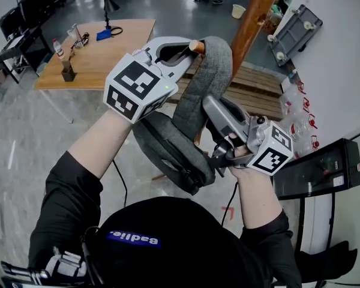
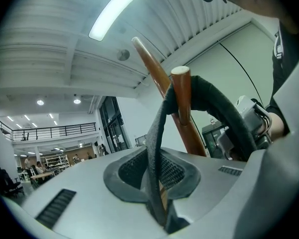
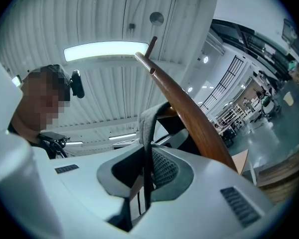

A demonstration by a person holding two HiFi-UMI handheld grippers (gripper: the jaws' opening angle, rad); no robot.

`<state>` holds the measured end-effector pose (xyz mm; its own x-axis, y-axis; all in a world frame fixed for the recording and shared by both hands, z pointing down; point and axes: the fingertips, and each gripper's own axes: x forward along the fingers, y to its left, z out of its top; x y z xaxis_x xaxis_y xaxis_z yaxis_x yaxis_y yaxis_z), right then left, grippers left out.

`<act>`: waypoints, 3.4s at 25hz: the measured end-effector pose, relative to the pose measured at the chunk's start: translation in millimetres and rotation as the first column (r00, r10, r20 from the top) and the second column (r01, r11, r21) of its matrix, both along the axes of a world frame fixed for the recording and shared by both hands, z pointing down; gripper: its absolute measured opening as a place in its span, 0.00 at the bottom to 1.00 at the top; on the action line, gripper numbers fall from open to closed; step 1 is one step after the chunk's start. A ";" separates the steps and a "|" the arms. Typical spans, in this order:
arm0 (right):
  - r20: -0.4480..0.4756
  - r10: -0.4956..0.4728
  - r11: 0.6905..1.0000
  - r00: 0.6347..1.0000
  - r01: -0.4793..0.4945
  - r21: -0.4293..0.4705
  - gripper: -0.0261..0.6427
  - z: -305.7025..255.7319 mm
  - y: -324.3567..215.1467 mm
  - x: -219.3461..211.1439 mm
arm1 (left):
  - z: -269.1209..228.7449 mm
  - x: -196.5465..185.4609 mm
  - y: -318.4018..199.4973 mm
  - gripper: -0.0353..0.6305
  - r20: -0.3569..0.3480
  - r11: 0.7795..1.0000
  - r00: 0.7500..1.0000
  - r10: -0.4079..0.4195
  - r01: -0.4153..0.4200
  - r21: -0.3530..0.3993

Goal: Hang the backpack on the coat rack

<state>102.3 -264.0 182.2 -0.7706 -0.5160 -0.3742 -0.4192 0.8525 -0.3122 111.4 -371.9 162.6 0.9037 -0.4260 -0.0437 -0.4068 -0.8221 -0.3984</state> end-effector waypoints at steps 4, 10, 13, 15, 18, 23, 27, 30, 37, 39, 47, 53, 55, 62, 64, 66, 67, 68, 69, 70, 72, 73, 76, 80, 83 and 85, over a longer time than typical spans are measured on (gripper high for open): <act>-0.036 0.042 0.999 0.998 -0.042 0.020 0.09 4.4 3.0 -1.8 | 8.8 -6.3 10.8 0.11 0.022 0.999 1.000 -0.015 0.013 0.051; -0.043 0.104 0.995 0.994 -0.104 0.008 0.16 10.1 8.4 10.5 | 15.1 -8.8 23.9 0.11 0.021 0.997 1.000 -0.009 0.007 0.077; -0.036 0.136 0.991 0.990 -0.136 -0.001 0.17 5.4 8.0 15.1 | 11.1 -14.5 25.6 0.11 0.014 0.997 1.000 0.001 -0.003 0.079; -0.034 0.164 0.986 0.986 -0.164 -0.006 0.17 5.9 10.3 16.7 | 11.8 -21.3 28.8 0.11 0.010 0.997 1.000 0.005 -0.006 0.083; -0.035 0.215 0.976 0.976 -0.216 -0.012 0.17 6.4 14.4 21.5 | 12.8 -28.6 34.1 0.11 0.007 0.996 1.000 0.012 -0.012 0.087; -0.073 0.301 0.952 0.951 -0.304 -0.031 0.17 16.4 26.7 28.8 | 19.2 -42.6 49.0 0.12 0.003 0.996 1.000 0.022 -0.022 0.085; -0.112 0.359 0.931 0.927 -0.364 -0.027 0.17 21.7 39.4 30.2 | 23.8 -58.9 59.5 0.12 -0.006 0.996 1.000 0.029 -0.028 0.083; -0.142 0.392 0.917 0.909 -0.399 -0.020 0.17 26.1 48.2 32.7 | 31.9 -67.0 66.3 0.12 -0.006 0.997 0.999 0.040 -0.039 0.066; -0.184 0.428 0.899 0.885 -0.438 -0.011 0.17 39.8 66.9 36.1 | 54.5 -82.7 96.2 0.12 -0.021 0.998 0.997 0.068 -0.068 0.013; -0.190 0.436 0.895 0.879 -0.445 -0.004 0.17 42.8 72.0 36.5 | 62.8 -84.8 106.9 0.12 -0.027 0.997 0.997 0.079 -0.079 -0.008; -0.204 0.429 0.902 0.880 -0.431 0.039 0.17 56.8 99.1 20.6 | 92.4 -82.9 148.7 0.12 -0.068 0.988 0.991 0.111 -0.118 -0.102; -0.227 0.445 0.896 0.866 -0.432 0.105 0.17 65.3 111.4 2.7 | 106.8 -85.1 173.0 0.12 -0.126 0.968 0.979 0.158 -0.178 -0.174; -0.246 0.448 0.894 0.859 -0.433 0.115 0.17 71.2 115.6 -2.9 | 111.0 -87.5 179.7 0.12 -0.154 0.960 0.975 0.163 -0.193 -0.205; -0.316 0.390 0.920 0.865 -0.379 0.099 0.17 101.7 133.0 -28.4 | 130.2 -89.2 200.0 0.12 -0.212 0.922 0.961 0.178 -0.238 -0.304; -0.348 0.369 0.928 0.862 -0.359 0.097 0.17 115.1 135.5 -40.4 | 139.3 -91.7 206.8 0.12 -0.229 0.910 0.956 0.185 -0.255 -0.327; -0.377 0.349 0.936 0.858 -0.338 0.097 0.14 128.4 138.0 -51.5 | 149.7 -92.9 213.7 0.12 -0.241 0.899 0.953 0.184 -0.263 -0.351; -0.387 0.340 0.939 0.857 -0.329 0.096 0.11 135.2 139.5 -55.4 | 154.9 -92.8 217.2 0.12 -0.246 0.893 0.952 0.183 -0.265 -0.364; -0.393 0.333 0.942 0.857 -0.324 0.092 0.10 141.9 140.8 -58.1 | 159.5 -92.4 220.7 0.12 -0.250 0.888 0.951 0.183 -0.269 -0.373; -0.395 0.329 0.943 0.858 -0.321 0.086 0.08 148.2 141.5 -59.6 | 163.3 -91.9 224.2 0.10 -0.252 0.884 0.950 0.186 -0.273 -0.379; -0.395 0.325 0.944 0.859 -0.321 0.078 0.06 153.6 141.8 -60.4 | 166.1 -91.0 227.8 0.08 -0.249 0.882 0.949 0.191 -0.277 -0.381; -0.396 0.320 0.945 0.861 -0.319 0.069 0.05 160.4 141.6 -60.3 | 169.3 -88.1 234.4 0.07 -0.234 0.883 0.950 0.206 -0.284 -0.375; -0.397 0.318 0.946 0.861 -0.317 0.071 0.05 161.4 141.4 -60.1 | 169.2 -86.1 236.9 0.07 -0.229 0.885 0.950 0.212 -0.286 -0.367; -0.408 0.318 0.947 0.856 -0.306 0.095 0.05 159.9 141.3 -60.7 | 166.9 -80.3 239.6 0.07 -0.227 0.892 0.950 0.214 -0.285 -0.352; -0.415 0.309 0.951 0.856 -0.290 0.109 0.05 158.5 142.3 -63.6 | 170.5 -78.0 239.2 0.07 -0.209 0.892 0.956 0.205 -0.271 -0.362; -0.395 0.307 0.952 0.866 -0.284 0.116 0.05 152.8 141.4 -64.5 | 171.2 -77.5 238.0 0.07 -0.202 0.894 0.959 0.199 -0.263 -0.362; -0.386 0.304 0.953 0.871 -0.282 0.114 0.05 151.2 141.5 -63.6 | 172.8 -76.9 237.7 0.07 -0.197 0.895 0.961 0.195 -0.256 -0.366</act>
